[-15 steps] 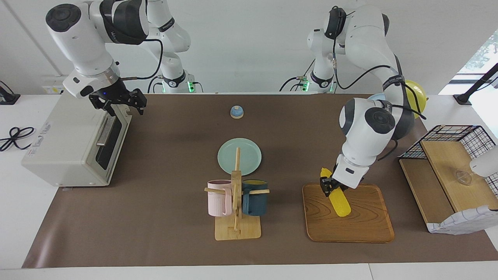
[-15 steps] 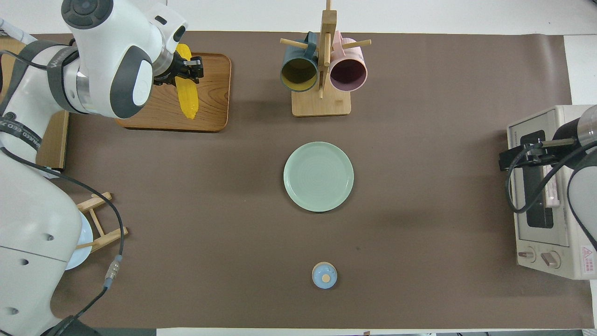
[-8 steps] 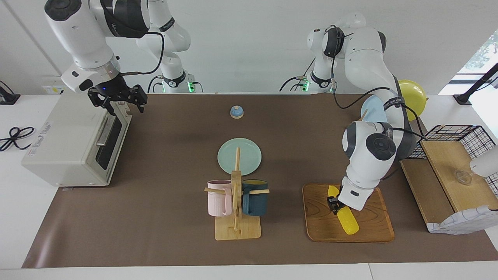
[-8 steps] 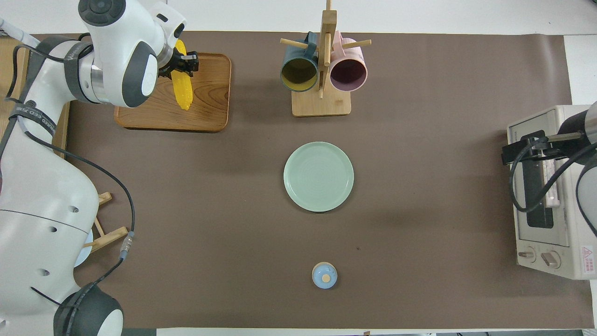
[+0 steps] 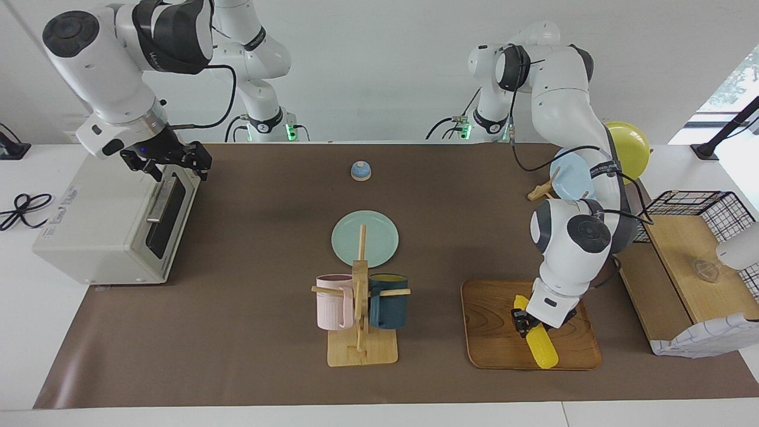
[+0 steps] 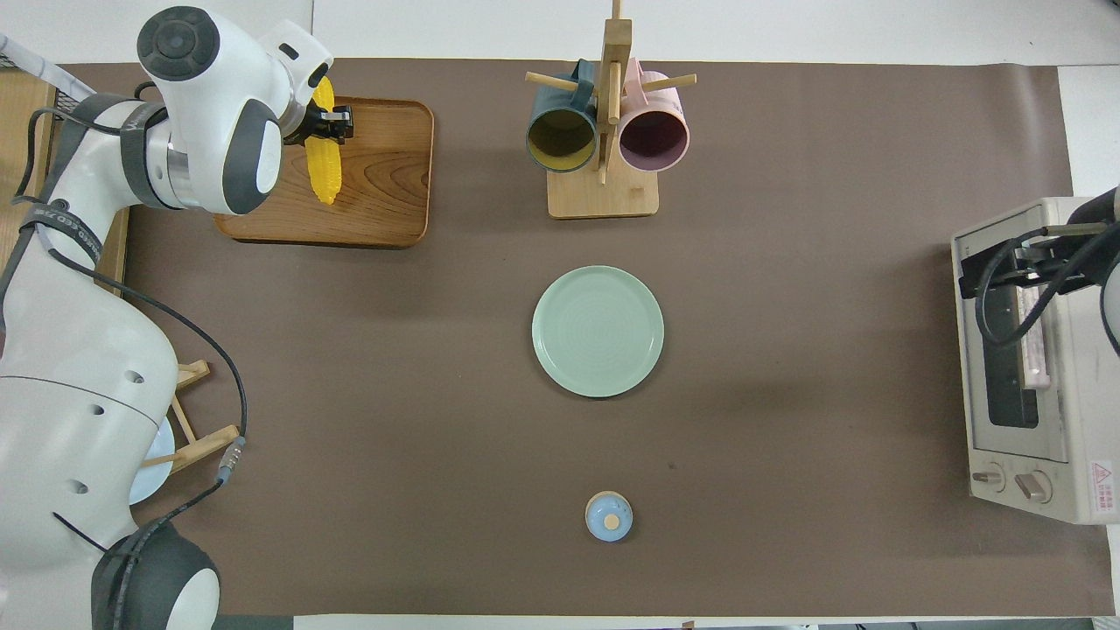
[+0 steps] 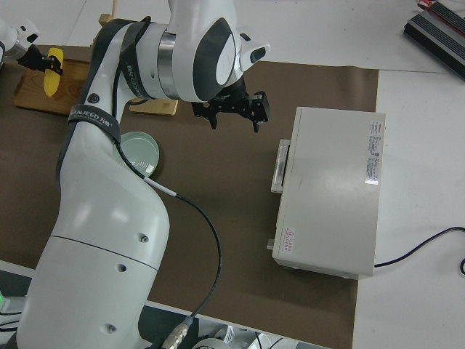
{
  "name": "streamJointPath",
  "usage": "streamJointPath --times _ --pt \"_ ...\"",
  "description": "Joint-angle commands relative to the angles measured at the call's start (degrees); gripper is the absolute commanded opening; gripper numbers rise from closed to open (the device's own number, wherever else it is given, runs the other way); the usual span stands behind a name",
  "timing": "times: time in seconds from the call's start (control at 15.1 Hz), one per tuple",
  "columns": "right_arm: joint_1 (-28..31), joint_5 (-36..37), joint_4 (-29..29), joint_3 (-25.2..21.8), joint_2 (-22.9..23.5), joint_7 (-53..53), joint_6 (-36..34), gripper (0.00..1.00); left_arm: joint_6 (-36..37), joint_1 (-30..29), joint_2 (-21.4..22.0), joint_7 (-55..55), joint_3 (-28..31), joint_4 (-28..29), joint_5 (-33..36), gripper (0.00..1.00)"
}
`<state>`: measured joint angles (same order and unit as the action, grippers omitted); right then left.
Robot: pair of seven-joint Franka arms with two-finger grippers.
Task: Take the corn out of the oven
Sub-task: 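Carry the corn to the wooden tray and lower it with the left gripper, then open the left gripper to release the corn on the tray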
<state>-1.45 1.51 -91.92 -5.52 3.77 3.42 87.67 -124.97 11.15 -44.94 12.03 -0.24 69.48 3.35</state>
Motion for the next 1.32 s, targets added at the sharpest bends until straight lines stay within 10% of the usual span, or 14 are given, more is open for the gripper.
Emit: streamJointPath --times 0.0,0.79,1.26 --pt "3.0 -0.4 4.4 1.6 2.6 -0.4 -2.2 1.00 -0.9 -0.6 2.9 -2.4 -0.2 3.9 1.0 0.99" --pt "3.7 -0.4 -7.2 3.1 -6.2 -2.9 0.3 1.00 5.8 -0.1 4.6 -2.2 -0.3 2.8 -3.2 1.00" --pt "3.0 -0.5 -7.2 2.4 -7.7 -1.8 0.7 1.00 25.0 0.0 17.9 1.2 0.0 1.0 -5.9 1.00"
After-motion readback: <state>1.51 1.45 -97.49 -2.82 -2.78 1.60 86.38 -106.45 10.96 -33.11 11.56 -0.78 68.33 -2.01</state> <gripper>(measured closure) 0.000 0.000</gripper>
